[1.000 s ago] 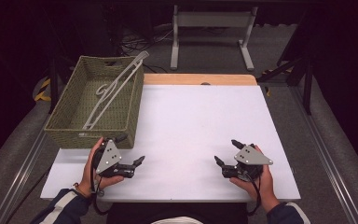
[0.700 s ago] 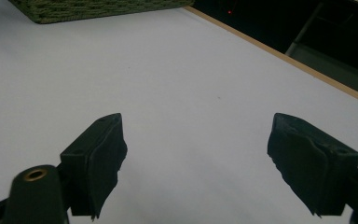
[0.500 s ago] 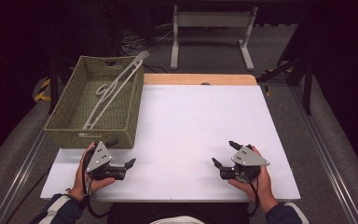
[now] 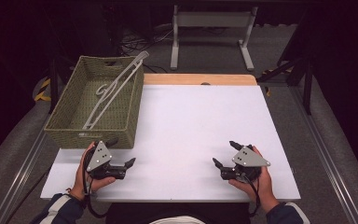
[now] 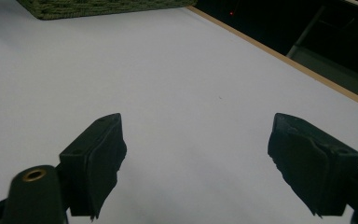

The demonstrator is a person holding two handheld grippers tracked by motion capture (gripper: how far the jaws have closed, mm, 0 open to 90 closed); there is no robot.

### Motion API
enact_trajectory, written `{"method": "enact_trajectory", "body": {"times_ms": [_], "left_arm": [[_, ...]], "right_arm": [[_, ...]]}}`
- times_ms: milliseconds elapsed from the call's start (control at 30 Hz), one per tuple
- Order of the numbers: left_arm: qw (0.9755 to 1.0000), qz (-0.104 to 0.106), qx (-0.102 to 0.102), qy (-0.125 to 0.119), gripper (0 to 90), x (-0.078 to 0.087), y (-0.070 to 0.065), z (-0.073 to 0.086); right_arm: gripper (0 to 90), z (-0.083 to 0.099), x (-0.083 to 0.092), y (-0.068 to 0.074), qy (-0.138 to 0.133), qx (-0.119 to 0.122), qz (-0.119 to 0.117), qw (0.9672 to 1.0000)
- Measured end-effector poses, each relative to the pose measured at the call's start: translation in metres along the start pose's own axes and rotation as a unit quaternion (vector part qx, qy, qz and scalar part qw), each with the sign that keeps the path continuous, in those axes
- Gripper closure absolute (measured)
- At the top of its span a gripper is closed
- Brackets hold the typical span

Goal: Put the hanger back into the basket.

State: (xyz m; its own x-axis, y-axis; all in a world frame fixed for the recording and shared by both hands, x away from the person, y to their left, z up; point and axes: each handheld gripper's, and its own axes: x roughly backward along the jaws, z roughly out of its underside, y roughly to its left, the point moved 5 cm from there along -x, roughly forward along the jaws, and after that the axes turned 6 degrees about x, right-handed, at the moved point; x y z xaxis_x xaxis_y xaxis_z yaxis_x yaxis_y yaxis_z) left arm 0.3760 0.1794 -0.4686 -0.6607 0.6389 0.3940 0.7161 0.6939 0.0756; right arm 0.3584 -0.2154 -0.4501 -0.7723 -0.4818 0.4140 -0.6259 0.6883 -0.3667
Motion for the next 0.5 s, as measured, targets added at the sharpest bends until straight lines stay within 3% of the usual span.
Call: {"method": "enact_trajectory", "body": {"times_ms": [200, 500], "left_arm": [[0.9999, -0.001, 0.0, -0.011, 9.0, 0.004, 0.0, -0.0023], [1.0, 0.005, -0.004, -0.001, 9.0, 0.0015, -0.002, -0.0012]], "right_arm": [[18.8, 0.0, -0.0018, 0.001, 0.005, 0.003, 0.001, 1.0], [18.8, 0.0013, -0.0022, -0.0002, 0.006, 0.001, 0.002, 1.0]]}}
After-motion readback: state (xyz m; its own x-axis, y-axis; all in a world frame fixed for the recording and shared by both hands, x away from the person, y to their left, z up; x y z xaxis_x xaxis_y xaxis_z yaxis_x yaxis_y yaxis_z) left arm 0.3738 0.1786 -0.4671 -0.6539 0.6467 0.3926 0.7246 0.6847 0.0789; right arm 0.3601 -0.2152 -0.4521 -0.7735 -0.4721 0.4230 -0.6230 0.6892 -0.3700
